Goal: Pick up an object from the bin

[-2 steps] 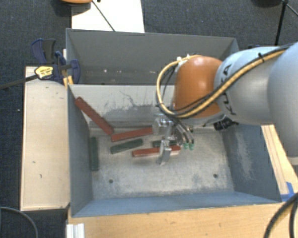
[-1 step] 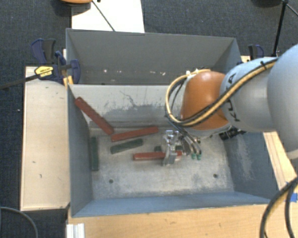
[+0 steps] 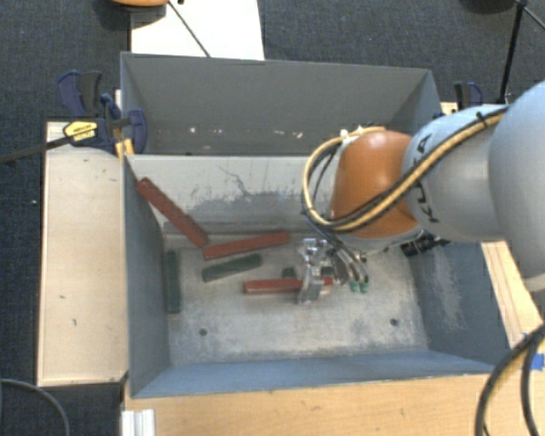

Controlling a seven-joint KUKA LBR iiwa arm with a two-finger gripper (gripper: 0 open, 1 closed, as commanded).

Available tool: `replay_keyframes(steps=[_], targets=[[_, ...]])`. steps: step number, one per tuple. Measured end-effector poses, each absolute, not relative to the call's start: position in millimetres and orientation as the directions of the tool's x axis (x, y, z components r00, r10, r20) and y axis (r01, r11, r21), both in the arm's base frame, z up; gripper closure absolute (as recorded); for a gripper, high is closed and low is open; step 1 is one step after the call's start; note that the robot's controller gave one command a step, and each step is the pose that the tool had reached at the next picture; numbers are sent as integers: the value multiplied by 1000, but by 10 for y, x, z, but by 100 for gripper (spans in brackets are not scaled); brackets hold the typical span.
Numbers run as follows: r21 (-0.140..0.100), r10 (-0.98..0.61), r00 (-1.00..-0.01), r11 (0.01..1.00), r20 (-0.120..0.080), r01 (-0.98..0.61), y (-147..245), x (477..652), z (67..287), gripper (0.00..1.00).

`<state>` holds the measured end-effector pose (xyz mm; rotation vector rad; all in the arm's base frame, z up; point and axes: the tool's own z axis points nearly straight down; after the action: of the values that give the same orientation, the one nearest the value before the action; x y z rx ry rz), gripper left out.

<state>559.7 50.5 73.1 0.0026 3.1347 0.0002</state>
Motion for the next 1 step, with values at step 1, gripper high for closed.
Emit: replay_keyframes(steps=[1], targets=[[-4,-131,-991,991,-13,-131,675,5500,740,100]])
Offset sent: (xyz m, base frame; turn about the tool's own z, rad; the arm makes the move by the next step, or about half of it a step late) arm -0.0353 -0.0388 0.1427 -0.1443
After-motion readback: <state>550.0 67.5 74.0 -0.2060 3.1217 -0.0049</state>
